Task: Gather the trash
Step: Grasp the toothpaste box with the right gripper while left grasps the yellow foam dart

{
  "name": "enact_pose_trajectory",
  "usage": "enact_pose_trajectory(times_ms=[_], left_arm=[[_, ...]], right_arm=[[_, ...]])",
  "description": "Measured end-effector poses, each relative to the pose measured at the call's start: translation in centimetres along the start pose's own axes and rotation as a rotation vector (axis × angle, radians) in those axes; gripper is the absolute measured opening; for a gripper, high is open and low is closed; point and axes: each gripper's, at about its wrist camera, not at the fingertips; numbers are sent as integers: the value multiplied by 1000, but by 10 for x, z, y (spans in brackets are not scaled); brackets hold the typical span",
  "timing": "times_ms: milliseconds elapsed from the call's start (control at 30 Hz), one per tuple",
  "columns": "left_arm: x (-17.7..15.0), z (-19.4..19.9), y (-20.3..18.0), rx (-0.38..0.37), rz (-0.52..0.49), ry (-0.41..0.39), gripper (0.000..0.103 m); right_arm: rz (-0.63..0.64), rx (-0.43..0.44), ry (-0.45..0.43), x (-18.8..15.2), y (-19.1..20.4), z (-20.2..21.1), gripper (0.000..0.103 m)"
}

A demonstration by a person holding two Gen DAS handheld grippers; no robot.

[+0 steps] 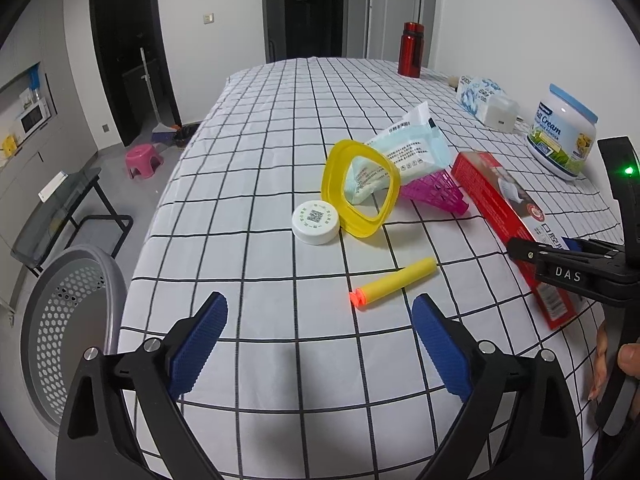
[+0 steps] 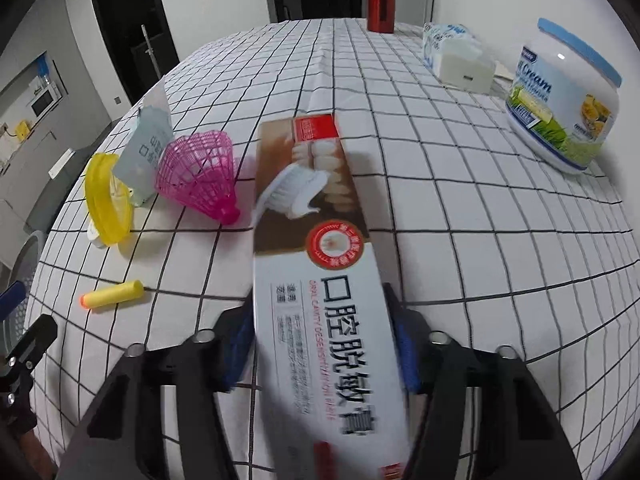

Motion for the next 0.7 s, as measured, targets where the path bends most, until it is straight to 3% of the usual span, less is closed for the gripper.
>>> enact_pose_trajectory(times_ms=[233,567,700], left_arm=[[2,-13,-7,-32,-15,29,92],[14,-35,-27,-18,-96,44,92],[16,-42,-36,-21,-134,56,78]], right_arm=[[-37,61,-48,-7,-4,24,51],[-185,222,-113,-24,-33,56,51],[-212,272,-97,-23,-40,52,51]])
Point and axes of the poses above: each gripper's, at about its wrist camera, not at the fingertips, and z roughly against the way its jaws point, y to its left, x to its top, and after that the axes turned 9 degrees about -z, right-handed
